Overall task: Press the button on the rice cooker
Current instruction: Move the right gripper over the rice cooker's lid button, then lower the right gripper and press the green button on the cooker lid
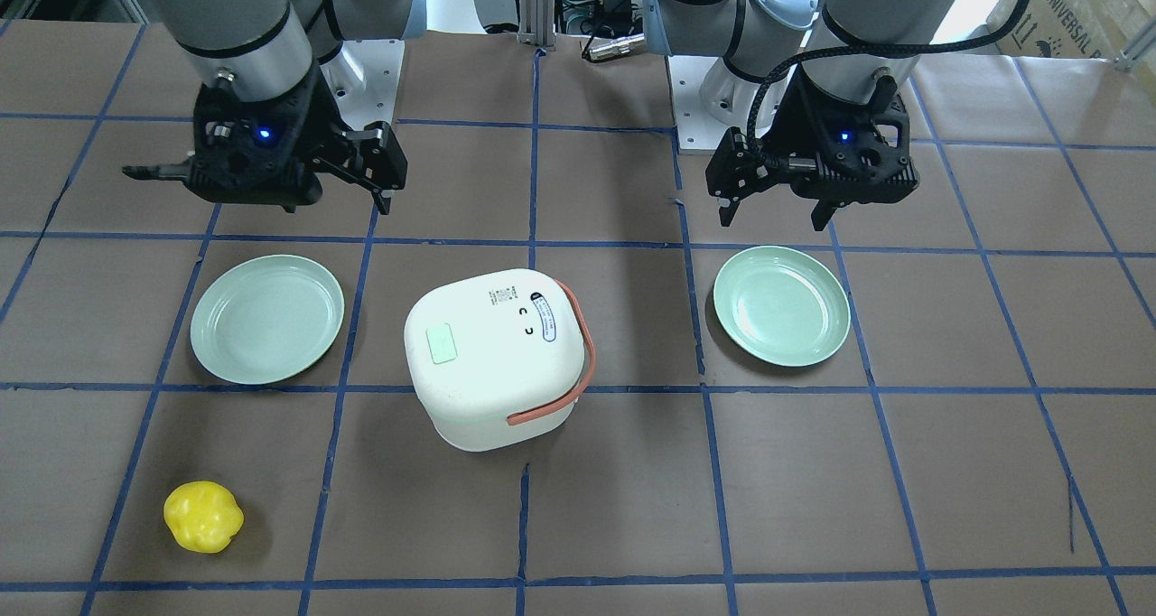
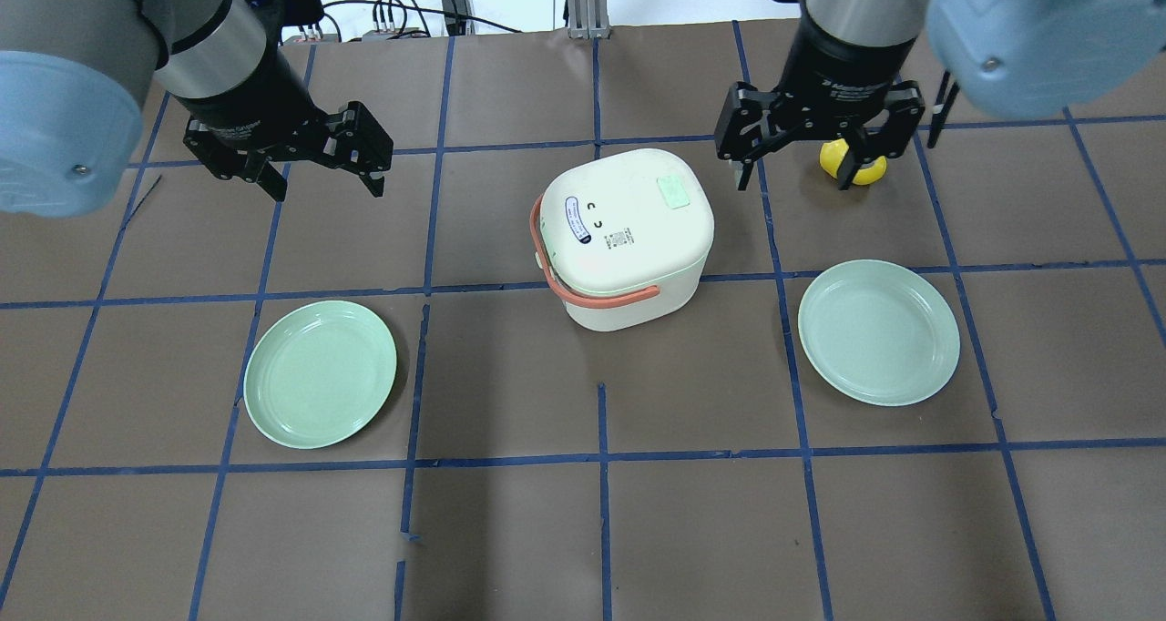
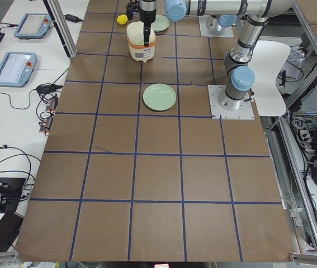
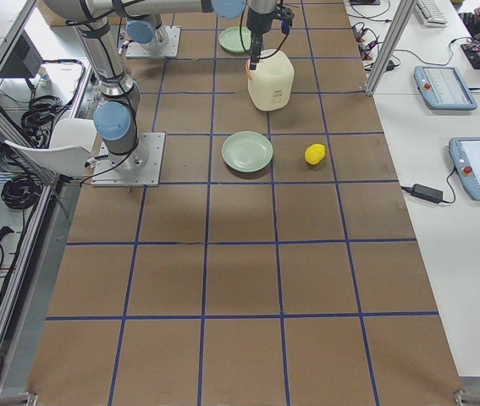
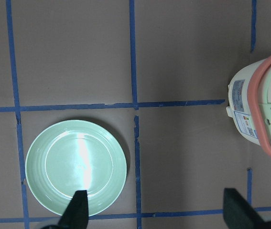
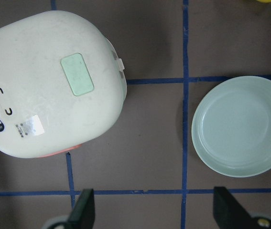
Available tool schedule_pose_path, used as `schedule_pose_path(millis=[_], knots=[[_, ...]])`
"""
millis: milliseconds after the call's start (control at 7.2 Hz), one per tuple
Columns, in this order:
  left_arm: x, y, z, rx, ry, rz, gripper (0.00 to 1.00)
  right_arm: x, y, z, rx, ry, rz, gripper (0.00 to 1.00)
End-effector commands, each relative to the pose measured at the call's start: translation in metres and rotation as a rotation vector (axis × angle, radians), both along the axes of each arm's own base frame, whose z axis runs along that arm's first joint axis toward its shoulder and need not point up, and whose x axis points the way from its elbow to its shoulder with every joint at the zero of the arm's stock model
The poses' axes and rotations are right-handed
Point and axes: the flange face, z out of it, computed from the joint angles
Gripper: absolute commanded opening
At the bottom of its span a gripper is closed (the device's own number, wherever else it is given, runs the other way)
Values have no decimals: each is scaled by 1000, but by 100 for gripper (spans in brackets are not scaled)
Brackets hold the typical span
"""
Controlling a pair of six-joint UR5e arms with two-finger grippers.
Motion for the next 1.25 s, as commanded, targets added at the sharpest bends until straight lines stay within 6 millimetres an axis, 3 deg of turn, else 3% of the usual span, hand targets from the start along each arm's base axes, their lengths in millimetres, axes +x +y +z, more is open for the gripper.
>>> schedule_pose_path(millis=[0, 139, 278, 556, 1111], knots=[[0, 0, -1, 1, 0, 0, 100, 28, -22, -28, 16, -59, 15, 28], [0, 0, 0, 0, 0, 2, 100, 31, -35, -37, 27, -68, 14, 16], [0, 0, -1, 2, 0, 2, 100, 35, -54, -47, 19, -68, 19, 12], [0, 0, 0, 0, 0, 0, 100, 39, -73, -73, 8, -68, 21, 10], [0, 0, 0, 0, 0, 0, 100, 43, -82, -85, -10, -76, 34, 9]])
